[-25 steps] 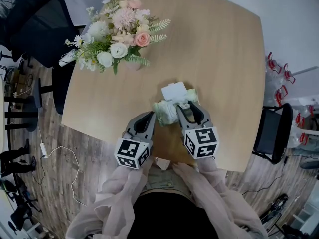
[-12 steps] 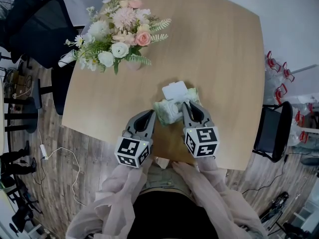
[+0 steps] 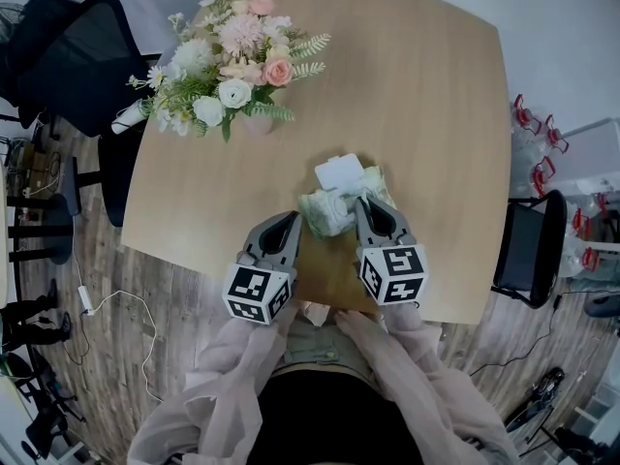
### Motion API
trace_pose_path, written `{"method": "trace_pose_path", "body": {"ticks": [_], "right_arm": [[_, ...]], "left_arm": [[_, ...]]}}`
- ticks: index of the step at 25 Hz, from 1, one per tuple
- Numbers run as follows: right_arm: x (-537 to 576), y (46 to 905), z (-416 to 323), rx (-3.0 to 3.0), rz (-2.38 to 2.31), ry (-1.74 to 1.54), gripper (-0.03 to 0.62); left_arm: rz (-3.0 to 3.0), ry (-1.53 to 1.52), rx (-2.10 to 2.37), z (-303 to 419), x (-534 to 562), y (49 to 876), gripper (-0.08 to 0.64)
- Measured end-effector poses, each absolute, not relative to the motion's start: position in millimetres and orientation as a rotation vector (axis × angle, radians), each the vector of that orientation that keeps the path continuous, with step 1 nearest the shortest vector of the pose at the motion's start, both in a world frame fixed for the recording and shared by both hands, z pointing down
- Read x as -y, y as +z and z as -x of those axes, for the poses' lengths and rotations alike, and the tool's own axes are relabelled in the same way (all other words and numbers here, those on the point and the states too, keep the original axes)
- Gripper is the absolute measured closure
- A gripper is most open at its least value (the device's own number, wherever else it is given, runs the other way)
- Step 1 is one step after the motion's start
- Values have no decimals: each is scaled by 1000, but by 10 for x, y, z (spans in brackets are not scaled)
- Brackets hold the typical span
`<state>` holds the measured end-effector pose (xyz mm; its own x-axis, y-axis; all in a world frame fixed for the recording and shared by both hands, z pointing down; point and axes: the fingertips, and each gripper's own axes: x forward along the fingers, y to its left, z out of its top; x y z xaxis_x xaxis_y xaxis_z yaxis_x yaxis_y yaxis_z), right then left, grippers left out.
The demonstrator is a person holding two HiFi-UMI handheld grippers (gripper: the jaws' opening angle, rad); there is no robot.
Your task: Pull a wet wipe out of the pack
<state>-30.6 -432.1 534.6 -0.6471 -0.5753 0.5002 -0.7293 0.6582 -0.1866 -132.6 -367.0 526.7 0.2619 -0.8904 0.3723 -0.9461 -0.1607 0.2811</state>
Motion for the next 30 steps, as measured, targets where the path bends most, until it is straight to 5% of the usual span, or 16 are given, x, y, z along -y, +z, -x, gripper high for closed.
{"method": "trace_pose_path", "body": {"ticks": [30], "right_arm": [[3916,5306,215,2462,-1069,517,572]], "left_arm": [[-2147,152,1621,1297,3457,5163,551]]}}
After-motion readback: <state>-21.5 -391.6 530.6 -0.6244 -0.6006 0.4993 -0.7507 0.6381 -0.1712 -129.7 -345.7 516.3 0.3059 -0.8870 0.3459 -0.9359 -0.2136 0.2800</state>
